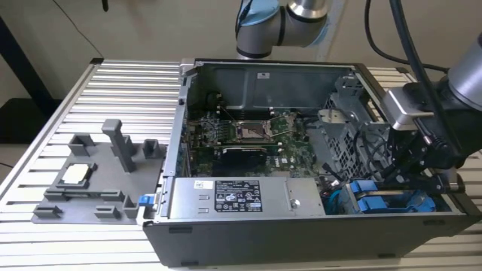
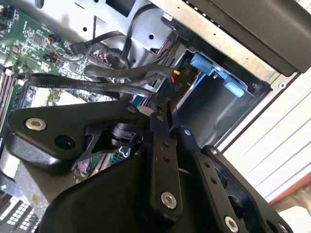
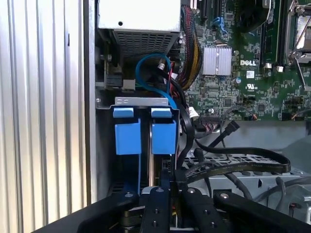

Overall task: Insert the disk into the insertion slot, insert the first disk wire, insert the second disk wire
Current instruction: 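Insert the first disk wire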

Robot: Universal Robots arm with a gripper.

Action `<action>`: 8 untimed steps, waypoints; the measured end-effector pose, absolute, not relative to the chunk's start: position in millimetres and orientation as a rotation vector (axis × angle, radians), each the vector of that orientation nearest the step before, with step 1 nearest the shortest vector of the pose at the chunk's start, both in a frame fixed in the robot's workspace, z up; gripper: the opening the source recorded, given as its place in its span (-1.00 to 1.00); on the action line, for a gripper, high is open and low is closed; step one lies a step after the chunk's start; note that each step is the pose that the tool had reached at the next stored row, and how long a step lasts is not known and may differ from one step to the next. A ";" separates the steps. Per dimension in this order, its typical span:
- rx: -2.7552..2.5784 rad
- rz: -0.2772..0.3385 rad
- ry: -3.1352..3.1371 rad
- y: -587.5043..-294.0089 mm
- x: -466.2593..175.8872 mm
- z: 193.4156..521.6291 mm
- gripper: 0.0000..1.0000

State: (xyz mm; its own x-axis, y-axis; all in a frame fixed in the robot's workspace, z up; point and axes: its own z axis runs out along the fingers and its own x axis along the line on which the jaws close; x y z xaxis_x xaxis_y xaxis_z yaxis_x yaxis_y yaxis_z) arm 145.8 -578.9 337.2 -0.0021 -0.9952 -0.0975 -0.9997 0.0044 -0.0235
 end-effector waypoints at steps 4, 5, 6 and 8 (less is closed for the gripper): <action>-2.149 0.080 2.170 -578.9 145.8 335.3 -0.68; -2.149 0.081 2.170 -578.9 145.7 335.3 -0.68; -2.149 0.081 2.170 -578.9 145.7 335.3 -0.68; -2.148 0.081 2.168 -578.7 146.1 334.8 -0.65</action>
